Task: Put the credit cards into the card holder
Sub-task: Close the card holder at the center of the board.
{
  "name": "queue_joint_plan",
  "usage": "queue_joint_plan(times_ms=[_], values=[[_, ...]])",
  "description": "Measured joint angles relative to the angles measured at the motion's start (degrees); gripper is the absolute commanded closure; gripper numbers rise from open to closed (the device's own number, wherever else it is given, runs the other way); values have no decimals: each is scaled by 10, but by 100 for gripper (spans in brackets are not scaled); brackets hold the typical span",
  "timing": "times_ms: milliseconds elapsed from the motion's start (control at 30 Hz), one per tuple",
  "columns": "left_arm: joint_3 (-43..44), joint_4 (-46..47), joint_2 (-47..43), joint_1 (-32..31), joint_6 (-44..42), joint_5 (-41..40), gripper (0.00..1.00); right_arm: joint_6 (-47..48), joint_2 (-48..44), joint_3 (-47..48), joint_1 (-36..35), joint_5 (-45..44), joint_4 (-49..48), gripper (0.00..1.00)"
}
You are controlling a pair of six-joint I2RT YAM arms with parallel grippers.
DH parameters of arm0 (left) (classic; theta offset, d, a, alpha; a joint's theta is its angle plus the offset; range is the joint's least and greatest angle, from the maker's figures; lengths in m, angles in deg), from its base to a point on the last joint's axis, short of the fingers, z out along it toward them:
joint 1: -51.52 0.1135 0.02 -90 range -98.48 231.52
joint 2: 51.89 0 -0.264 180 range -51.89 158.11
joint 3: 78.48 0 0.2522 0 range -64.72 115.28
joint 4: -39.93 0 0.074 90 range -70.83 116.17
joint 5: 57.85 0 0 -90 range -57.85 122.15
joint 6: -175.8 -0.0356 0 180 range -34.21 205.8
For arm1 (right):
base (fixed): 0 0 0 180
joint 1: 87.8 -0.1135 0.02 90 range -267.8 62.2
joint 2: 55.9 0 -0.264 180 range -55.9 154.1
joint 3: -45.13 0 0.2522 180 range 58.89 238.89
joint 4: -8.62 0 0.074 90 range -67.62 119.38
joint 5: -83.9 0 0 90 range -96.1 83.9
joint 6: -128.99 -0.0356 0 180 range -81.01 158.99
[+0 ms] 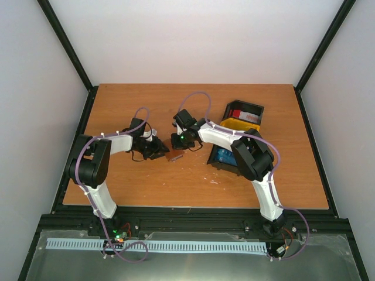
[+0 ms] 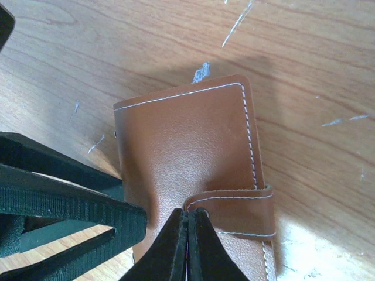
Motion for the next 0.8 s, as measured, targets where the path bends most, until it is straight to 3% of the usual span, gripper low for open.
queue_joint_plan(times_ms=[800], values=[[-1, 1, 1, 0, 5, -4, 69, 2, -1, -7, 0, -23, -26, 97]])
